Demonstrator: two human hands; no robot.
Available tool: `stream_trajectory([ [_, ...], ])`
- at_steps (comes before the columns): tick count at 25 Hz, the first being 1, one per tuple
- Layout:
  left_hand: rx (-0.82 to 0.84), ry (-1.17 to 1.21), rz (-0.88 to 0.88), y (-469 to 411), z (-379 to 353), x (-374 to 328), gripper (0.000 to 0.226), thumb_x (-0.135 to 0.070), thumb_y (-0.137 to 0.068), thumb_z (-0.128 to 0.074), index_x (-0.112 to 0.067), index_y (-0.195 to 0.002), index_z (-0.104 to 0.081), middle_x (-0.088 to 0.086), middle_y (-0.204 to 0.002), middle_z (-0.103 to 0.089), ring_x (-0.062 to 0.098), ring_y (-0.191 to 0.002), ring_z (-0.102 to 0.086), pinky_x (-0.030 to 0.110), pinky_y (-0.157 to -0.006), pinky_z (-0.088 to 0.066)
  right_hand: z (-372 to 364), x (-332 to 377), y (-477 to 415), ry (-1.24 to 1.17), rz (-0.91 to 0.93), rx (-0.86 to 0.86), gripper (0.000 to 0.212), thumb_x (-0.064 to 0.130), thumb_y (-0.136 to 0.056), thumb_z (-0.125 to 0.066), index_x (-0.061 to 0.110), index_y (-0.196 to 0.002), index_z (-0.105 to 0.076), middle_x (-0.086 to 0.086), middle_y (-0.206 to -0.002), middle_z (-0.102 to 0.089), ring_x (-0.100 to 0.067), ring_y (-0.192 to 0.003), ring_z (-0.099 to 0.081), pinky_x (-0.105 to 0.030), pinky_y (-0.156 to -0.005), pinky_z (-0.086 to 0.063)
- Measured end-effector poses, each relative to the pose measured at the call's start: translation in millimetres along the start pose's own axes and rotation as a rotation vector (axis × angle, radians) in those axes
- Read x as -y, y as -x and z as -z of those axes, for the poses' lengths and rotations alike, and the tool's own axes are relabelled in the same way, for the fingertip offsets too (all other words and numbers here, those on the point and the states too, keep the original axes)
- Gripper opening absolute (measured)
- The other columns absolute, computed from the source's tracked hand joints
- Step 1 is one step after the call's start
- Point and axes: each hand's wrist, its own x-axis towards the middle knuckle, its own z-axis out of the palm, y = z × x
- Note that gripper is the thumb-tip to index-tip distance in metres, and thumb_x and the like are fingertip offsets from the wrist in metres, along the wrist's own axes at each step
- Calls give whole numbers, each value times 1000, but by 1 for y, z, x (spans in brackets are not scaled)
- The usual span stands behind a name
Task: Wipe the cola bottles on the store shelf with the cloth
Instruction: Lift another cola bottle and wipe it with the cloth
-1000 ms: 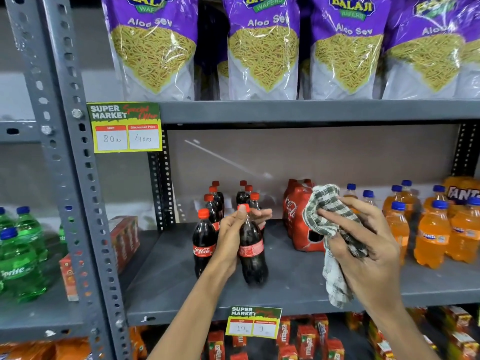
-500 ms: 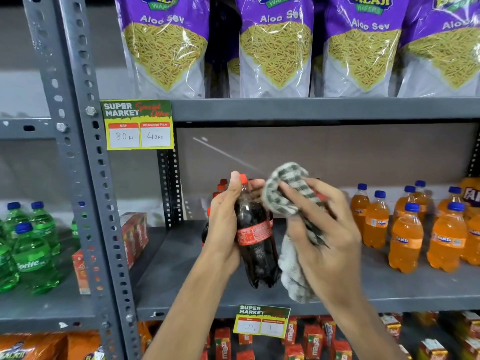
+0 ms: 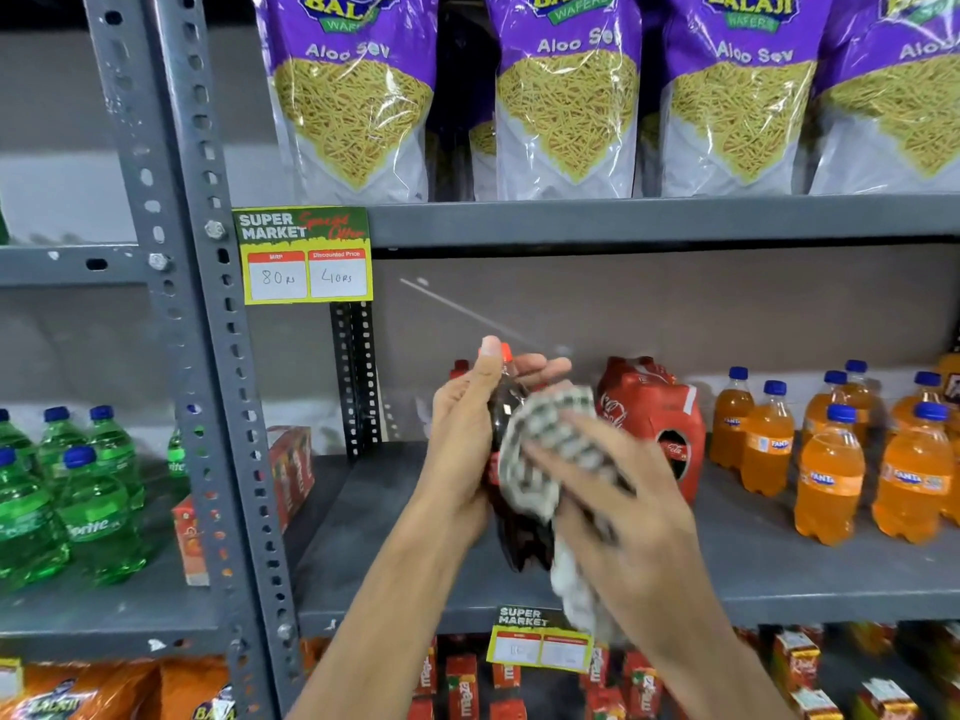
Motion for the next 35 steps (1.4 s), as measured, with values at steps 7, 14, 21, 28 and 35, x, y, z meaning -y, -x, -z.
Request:
stream_trajectory([
  [7,7,37,-26,-14,5,-16,50,-49,-81,-56,-2,-85,-74,16,-95,-81,25,-91,-79,31,-82,-63,-12,12,21,231,257,137,34,15,-91,-61,18,-122,-72,-2,-146,-46,-21,-107,-47,-26,-98,-44],
  [14,65,35,34,-3,6,-4,52,-57,-86,-59,-8,-90,-76,16,-108,-78,32,-100,-72,47,-98,-55,-10,16,-27,-1,-35,-90,37,20,-94,-62,25,-131,-65,2,-142,-51,-21,-104,-51,-18,-102,-39],
  [21,-41,77,-29,-13,19,-20,51,-51,-79,-56,-3,-88,-71,17,-95,-81,27,-87,-79,33,-78,-63,-10,8,26,172,333,206,32,18,-90,-62,20,-121,-71,1,-147,-46,-18,-111,-49,-30,-93,-51],
  [28,-17,16,90,-3,9,-4,49,-41,-101,-51,-15,-70,-79,6,-77,-78,18,-72,-75,31,-71,-63,-20,12,-40,66,0,21,39,16,-95,-56,21,-132,-65,-4,-147,-51,-21,-107,-44,-19,-104,-36],
  [35,-161,59,-51,-19,26,-7,45,-44,-99,-52,-5,-87,-71,15,-94,-80,25,-85,-77,30,-75,-62,-12,-31,40,144,280,254,19,21,-92,-54,19,-108,-65,3,-153,-39,-19,-119,-44,-32,-90,-48],
])
